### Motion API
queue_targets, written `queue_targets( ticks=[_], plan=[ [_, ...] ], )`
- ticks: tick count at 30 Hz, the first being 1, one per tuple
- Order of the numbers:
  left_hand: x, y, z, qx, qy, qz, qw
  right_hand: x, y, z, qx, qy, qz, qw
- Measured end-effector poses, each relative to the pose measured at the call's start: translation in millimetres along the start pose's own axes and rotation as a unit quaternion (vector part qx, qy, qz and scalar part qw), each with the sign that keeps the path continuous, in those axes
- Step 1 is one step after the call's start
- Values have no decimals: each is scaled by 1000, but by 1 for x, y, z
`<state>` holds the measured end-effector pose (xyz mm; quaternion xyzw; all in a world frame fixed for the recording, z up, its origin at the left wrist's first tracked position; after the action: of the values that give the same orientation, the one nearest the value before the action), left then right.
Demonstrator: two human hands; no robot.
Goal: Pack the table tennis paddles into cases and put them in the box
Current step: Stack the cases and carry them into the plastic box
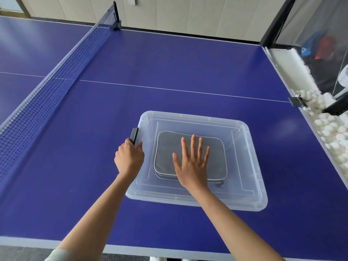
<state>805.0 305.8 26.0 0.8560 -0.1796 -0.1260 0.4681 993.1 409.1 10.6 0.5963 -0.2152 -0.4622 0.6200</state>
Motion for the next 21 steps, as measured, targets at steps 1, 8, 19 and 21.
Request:
queue_targets(
  ticks=[1,8,19,21],
  plan=[
    [0,0,0,-8,-5,-7,1000,0,-1,0,-1,1,3,1000],
    [1,1,-3,-52,-5,-36,998,0,-2,1,6,4,6,1000],
    [4,0,-11,-91,-5,-53,994,1,-5,1,-12,1,31,999],
    [5,1,-10,-85,-7,-56,995,1,-6,1,-10,4,35,999]
  ],
)
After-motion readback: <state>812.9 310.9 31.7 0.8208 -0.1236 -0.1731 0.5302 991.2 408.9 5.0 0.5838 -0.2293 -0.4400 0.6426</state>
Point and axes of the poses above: each hand's wrist, its own x-axis away from the middle knuckle, its own y-axis out of the back of the hand, z = x × y, the point moved 8 cm from there along -x, towards the middle knuckle, and after that the axes turned 7 degrees about -z, right-handed, at the moved point
